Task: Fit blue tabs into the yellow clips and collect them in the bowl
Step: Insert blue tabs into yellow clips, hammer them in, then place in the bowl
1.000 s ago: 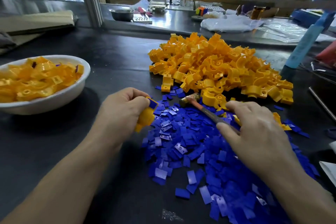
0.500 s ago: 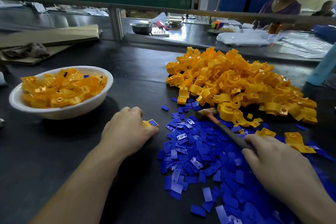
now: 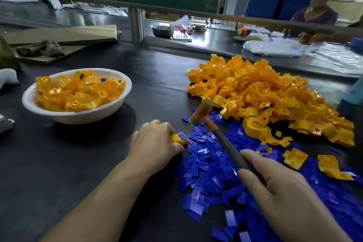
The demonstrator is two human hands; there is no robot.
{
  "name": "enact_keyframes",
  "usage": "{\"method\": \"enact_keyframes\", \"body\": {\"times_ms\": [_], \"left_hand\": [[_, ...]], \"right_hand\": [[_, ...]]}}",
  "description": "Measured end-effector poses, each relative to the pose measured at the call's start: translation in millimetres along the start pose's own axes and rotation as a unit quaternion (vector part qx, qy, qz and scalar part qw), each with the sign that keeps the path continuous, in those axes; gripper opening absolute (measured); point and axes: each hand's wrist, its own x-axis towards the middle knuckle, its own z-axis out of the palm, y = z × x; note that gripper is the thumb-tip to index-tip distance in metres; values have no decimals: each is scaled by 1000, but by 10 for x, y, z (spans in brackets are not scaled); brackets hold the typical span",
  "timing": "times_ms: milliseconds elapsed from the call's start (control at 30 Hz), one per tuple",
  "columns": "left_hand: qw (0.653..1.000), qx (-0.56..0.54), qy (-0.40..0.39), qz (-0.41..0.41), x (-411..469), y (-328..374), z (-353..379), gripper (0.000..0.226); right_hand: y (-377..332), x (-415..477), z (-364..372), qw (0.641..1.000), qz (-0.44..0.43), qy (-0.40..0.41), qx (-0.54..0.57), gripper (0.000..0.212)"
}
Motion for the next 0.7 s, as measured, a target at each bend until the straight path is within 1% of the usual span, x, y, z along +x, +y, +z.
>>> {"method": "enact_keyframes", "body": {"times_ms": [67,100,133,233,300,433,500,600,700], "left_hand": [[1000,4,-12,1,6,2,-2,42],[1000,16,-17,6,5,8,4,41],[999,25,-18,10,3,14,13,40],[999,31,-17,9,9,8,26,40],[999,33,-21,12,16,-14,26,44],[997,75,-8,12,23,-40,31,56],[996,87,3,5,20,-52,33,58],[997,77,10,7,14,-56,20,51],[996,91,7,22,11,-45,9,44]], "right_hand": [[2,-10,56,997,-46,52,-20,44],[2,-13,80,995,-61,64,-36,49],[-1,-11,107,995,-69,59,-52,51],[-31,7,163,994,-53,-2,-95,50],[-2,38,156,994,-49,-10,-102,48],[52,46,158,995,-46,-1,-89,48],[74,52,164,996,-37,10,-77,48],[82,40,166,997,-41,34,-54,50],[37,24,198,994,-65,66,-50,53]]}}
